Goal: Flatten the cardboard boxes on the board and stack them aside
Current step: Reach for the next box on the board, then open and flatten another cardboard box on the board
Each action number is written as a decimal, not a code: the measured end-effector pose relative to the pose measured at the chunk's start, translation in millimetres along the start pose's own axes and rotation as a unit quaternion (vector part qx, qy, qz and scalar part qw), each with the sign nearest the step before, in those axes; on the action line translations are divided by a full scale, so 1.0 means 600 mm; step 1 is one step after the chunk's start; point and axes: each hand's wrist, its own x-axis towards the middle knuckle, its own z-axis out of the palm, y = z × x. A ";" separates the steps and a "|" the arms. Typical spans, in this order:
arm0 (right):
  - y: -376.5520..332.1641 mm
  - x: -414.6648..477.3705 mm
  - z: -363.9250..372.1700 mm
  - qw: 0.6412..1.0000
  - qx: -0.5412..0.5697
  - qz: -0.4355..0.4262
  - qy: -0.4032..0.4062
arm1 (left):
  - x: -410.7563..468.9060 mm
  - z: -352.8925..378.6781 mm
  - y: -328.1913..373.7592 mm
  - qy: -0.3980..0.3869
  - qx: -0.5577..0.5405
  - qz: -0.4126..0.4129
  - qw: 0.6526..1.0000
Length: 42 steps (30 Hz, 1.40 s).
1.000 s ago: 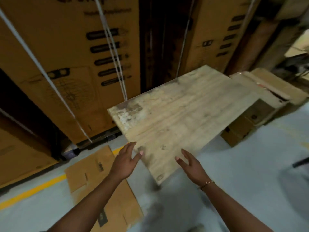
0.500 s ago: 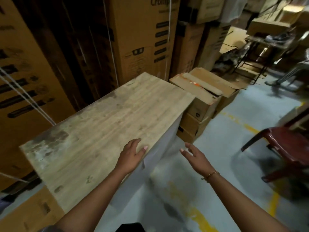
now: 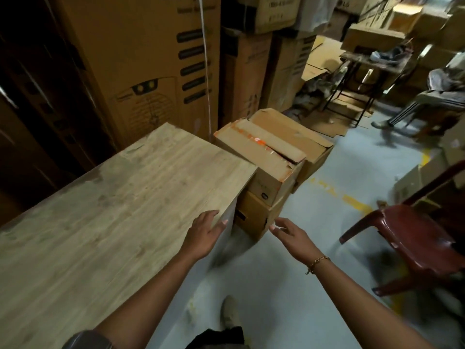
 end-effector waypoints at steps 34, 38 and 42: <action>0.188 1.065 -0.482 0.974 -0.045 0.051 -0.216 | 0.780 0.392 0.246 0.093 -0.339 -0.421 0.836; 0.211 1.101 -0.465 0.957 -0.032 0.082 -0.277 | 0.800 0.445 0.222 0.110 -0.381 -0.484 0.780; 0.210 1.107 -0.467 0.934 0.081 0.121 -0.327 | 0.805 0.457 0.238 0.175 -0.380 -0.466 0.779</action>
